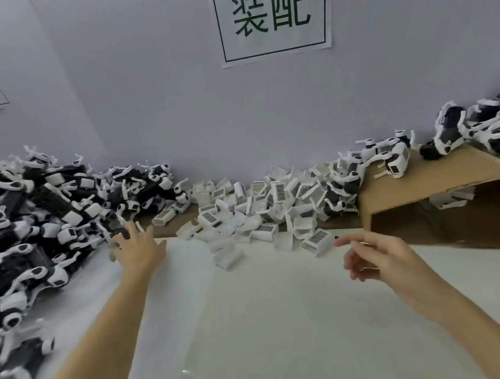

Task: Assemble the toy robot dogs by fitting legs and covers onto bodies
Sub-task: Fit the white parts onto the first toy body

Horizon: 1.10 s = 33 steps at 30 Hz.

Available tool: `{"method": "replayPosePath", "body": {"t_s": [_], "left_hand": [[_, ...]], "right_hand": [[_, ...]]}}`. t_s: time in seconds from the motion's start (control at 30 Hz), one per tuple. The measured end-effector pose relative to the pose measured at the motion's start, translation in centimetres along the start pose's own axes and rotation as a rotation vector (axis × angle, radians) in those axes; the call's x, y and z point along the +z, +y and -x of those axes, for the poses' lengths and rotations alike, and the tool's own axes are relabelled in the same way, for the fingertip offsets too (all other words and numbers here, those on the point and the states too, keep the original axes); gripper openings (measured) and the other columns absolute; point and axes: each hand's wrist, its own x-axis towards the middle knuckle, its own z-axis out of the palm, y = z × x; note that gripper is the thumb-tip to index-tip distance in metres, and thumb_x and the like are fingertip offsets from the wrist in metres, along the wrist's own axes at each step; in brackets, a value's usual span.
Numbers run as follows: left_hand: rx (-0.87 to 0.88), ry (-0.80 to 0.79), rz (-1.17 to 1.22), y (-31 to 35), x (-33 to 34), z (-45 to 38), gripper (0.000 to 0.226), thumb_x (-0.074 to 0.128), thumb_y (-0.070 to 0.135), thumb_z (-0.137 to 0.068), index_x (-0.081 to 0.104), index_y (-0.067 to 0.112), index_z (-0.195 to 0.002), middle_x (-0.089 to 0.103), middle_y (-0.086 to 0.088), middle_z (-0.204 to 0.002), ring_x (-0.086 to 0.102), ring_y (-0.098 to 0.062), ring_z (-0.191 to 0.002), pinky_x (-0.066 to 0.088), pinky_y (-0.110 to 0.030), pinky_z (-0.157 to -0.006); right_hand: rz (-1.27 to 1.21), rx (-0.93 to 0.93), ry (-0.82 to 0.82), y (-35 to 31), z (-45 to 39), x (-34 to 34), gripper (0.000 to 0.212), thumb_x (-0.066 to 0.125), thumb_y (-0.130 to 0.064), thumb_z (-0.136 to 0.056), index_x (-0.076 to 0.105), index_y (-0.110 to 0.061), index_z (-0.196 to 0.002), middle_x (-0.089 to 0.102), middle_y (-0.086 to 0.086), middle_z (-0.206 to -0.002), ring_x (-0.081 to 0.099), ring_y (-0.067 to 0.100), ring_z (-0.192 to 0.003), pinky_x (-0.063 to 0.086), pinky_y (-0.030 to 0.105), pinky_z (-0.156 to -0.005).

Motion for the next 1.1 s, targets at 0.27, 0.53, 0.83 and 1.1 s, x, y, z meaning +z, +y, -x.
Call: {"method": "replayPosePath", "body": {"t_s": [0.27, 0.53, 0.83, 1.1], "left_hand": [[-0.053, -0.14, 0.093, -0.6, 3.6, -4.4, 0.067, 0.028, 0.053, -0.113, 0.025, 0.013, -0.166, 0.011, -0.013, -0.175, 0.022, -0.055, -0.154, 0.023, -0.062, -0.125], [0.287, 0.472, 0.345, 0.9, 4.0, -2.1, 0.035, 0.071, -0.005, -0.092, 0.068, 0.003, -0.127, 0.064, -0.022, -0.124, 0.05, -0.053, -0.104, 0.047, -0.064, -0.084], [0.847, 0.906, 0.673, 11.2, -2.3, 7.1, 0.03, 0.082, 0.0, -0.087, 0.069, 0.014, -0.11, 0.067, -0.001, -0.12, 0.057, -0.019, -0.102, 0.038, -0.04, -0.091], [0.974, 0.28, 1.391, 19.9, -2.4, 21.1, 0.027, 0.081, 0.026, -0.094, 0.06, 0.032, -0.111, 0.063, 0.015, -0.111, 0.065, -0.023, -0.108, 0.059, -0.044, -0.087]], "right_hand": [[-0.054, 0.072, 0.001, 2.9, -1.8, 1.0, 0.035, 0.046, -0.014, -0.111, 0.079, -0.022, -0.107, 0.071, 0.01, -0.083, 0.064, 0.023, -0.072, 0.051, 0.027, -0.066], [-0.067, 0.079, -0.001, 3.4, -2.3, 1.9, 0.037, 0.046, -0.011, -0.111, 0.08, -0.022, -0.101, 0.071, 0.009, -0.08, 0.064, 0.021, -0.07, 0.051, 0.027, -0.065], [-0.122, 0.057, 0.051, 3.8, -2.3, 2.5, 0.026, 0.048, -0.009, -0.11, 0.073, -0.016, -0.117, 0.073, 0.017, -0.092, 0.068, 0.025, -0.074, 0.053, 0.028, -0.063], [-0.528, 0.103, 0.027, 2.5, -3.1, 1.2, 0.052, 0.06, -0.041, -0.103, 0.055, -0.015, -0.148, 0.066, 0.012, -0.14, 0.067, 0.032, -0.125, 0.054, 0.047, -0.104]]}}
